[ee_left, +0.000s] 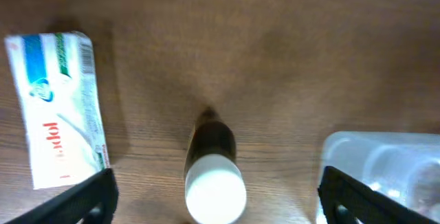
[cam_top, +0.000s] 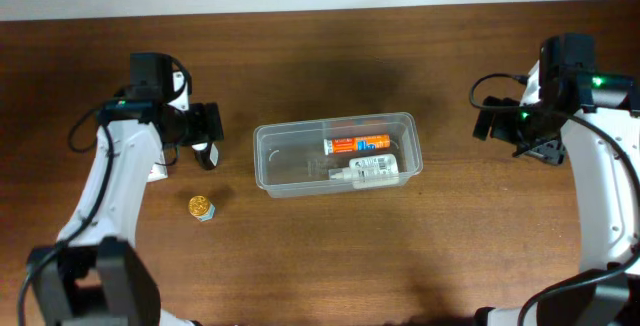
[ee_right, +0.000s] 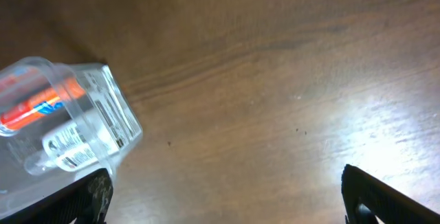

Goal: Pack container
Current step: 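Grasp the dark brown bottle with the left gripper, drop into container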

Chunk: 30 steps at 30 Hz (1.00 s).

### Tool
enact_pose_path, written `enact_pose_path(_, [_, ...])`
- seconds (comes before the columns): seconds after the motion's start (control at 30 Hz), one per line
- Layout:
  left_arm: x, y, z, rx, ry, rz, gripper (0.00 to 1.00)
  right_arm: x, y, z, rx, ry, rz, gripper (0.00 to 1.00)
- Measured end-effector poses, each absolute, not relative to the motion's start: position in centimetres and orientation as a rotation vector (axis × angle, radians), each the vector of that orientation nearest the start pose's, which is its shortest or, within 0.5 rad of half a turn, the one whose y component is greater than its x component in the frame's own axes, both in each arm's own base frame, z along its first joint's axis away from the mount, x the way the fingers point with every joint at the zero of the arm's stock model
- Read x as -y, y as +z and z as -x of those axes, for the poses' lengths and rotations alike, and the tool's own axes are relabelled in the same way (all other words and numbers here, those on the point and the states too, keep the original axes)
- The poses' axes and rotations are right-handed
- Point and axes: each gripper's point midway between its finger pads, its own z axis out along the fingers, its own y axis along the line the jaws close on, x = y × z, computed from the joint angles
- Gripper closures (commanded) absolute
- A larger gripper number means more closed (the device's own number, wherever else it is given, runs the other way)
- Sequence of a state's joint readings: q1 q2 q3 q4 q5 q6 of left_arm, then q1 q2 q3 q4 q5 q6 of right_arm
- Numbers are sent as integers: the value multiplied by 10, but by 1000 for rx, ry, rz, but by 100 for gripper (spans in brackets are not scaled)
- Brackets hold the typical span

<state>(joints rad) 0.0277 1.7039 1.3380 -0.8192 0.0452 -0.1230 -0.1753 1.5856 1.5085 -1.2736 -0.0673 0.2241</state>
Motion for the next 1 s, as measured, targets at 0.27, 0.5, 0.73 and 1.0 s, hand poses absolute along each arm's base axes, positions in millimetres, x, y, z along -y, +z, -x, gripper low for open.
enact_pose_path(0.27, [-4, 74, -398, -2852, -80, 204, 59, 45, 177, -323, -2868, 110, -569, 2])
enact_pose_path(0.5, [-5, 72, -399, -2856, -71, 199, 76, 45, 177, -323, -2868, 110, -569, 2])
enact_pose_path(0.73, [-5, 75, -395, -2877, -70, 201, 95, 45, 177, -323, -2868, 110, -568, 2])
enact_pose_path(1.0, [45, 165, -426, -2712, -100, 23, 99, 45, 177, -324, -2864, 110, -568, 2])
